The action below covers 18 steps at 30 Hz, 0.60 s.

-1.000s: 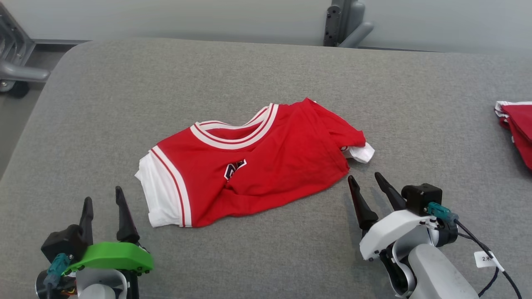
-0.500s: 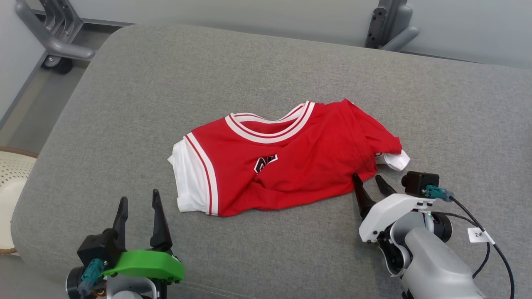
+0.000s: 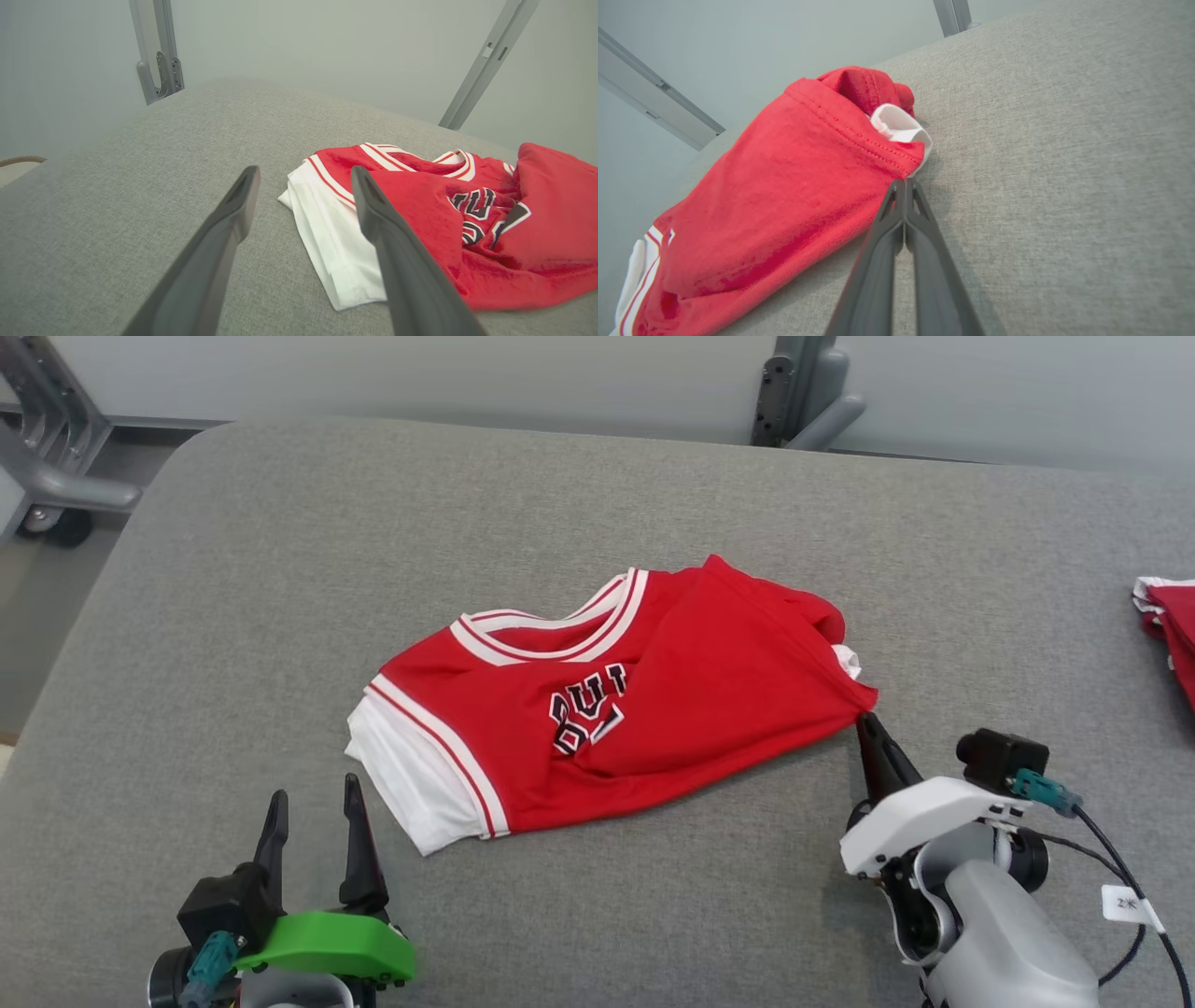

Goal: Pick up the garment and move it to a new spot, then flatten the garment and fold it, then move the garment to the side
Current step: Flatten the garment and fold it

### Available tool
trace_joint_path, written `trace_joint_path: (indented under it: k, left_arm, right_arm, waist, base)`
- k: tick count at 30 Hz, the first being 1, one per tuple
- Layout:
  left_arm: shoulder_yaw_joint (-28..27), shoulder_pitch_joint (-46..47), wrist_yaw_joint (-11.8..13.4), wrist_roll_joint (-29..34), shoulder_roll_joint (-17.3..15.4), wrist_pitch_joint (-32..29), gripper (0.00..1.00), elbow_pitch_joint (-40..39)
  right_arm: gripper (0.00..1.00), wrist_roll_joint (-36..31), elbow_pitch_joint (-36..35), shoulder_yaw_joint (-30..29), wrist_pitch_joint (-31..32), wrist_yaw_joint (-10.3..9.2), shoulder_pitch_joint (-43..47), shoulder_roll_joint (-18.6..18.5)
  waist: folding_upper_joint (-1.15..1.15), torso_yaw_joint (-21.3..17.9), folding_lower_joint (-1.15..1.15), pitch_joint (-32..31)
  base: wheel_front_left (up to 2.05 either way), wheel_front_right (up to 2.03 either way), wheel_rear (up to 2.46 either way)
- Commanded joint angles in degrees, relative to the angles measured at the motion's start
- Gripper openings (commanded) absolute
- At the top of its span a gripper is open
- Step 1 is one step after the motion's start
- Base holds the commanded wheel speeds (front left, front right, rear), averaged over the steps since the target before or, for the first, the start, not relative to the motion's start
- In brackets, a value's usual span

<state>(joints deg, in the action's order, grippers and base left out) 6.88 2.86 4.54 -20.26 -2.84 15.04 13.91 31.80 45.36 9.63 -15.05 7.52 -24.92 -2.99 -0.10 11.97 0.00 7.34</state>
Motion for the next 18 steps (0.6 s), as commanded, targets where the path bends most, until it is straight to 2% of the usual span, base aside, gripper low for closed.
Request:
trace_joint_path:
  k: [1, 8, 12, 18]
  left_arm:
    - [-0.02, -0.94, -0.22, 0.72, -0.11, 0.16, 1.00, -0.11]
    - [0.62, -0.89, -0.43, 1.03, -0.13, 0.16, 1.00, -0.45]
    - [1.15, 0.02, -0.92, 1.23, -0.13, 0.15, 1.00, -0.25]
    - [1.16, 0.91, -0.86, 1.34, -0.13, 0.16, 1.00, -0.05]
  right_arm:
    - [0.00, -0.95, -2.14, -1.77, -0.16, -0.07, 2.51, -0.50]
    - [0.00, -4.51, -12.07, -10.35, -0.09, -0.07, 11.74, -0.54]
    - [0.00, -6.09, -16.92, -14.51, 1.98, -0.07, 16.76, -0.12]
    - [0.00, -3.94, -20.08, -13.32, 3.86, -0.07, 19.97, 0.06]
  waist:
    - [0.10, -2.80, 0.00, -0.77]
    - [0.10, -7.34, 0.00, -0.80]
    - [0.10, -9.71, 0.00, -0.11]
    - [0.10, -11.55, 0.00, 0.63]
  base:
    - [0.00, 0.00, 0.00]
    - [0.00, 0.00, 0.00]
    - [0.00, 0.00, 0.00]
    - [0.00, 0.00, 0.00]
